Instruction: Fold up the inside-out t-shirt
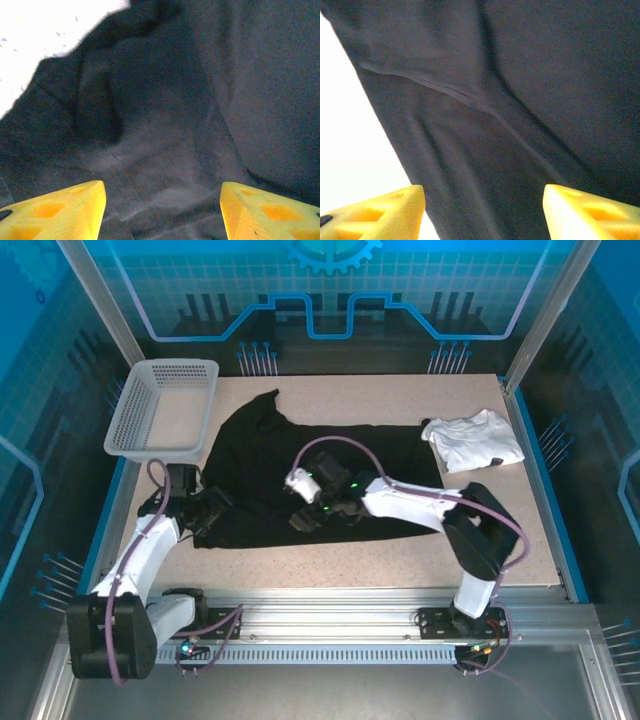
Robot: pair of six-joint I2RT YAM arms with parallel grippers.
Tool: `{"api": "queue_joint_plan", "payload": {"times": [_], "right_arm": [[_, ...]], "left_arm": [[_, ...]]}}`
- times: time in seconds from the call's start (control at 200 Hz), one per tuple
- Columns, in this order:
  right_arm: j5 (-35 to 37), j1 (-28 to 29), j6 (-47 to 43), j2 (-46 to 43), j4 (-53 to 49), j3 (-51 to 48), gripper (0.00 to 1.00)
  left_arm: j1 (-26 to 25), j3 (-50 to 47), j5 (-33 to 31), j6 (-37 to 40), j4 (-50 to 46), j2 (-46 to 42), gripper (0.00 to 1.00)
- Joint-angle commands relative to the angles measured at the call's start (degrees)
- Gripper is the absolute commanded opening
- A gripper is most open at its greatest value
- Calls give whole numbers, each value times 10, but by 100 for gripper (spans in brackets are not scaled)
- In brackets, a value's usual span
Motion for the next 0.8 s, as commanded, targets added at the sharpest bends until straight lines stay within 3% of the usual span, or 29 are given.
{"api": "queue_joint_plan", "payload": {"times": [0.0, 0.19, 0.435, 0.515, 0.795], "right_arm": [[-33, 39, -41, 66, 60, 67, 64], [-35, 78, -76, 168, 63, 157, 66], [-36, 94, -92, 261, 27, 239, 63], [-26, 95, -91, 278, 20, 251, 54], [-42, 66, -24, 255, 56, 241, 9]], "left_arm": [[62, -20, 74, -20, 20, 7, 63], [116, -63, 80, -33, 49, -6, 60], [127, -102, 101, -54, 108, 38, 57], [134, -115, 104, -61, 123, 46, 57], [146, -132, 110, -57, 144, 52, 59]]}}
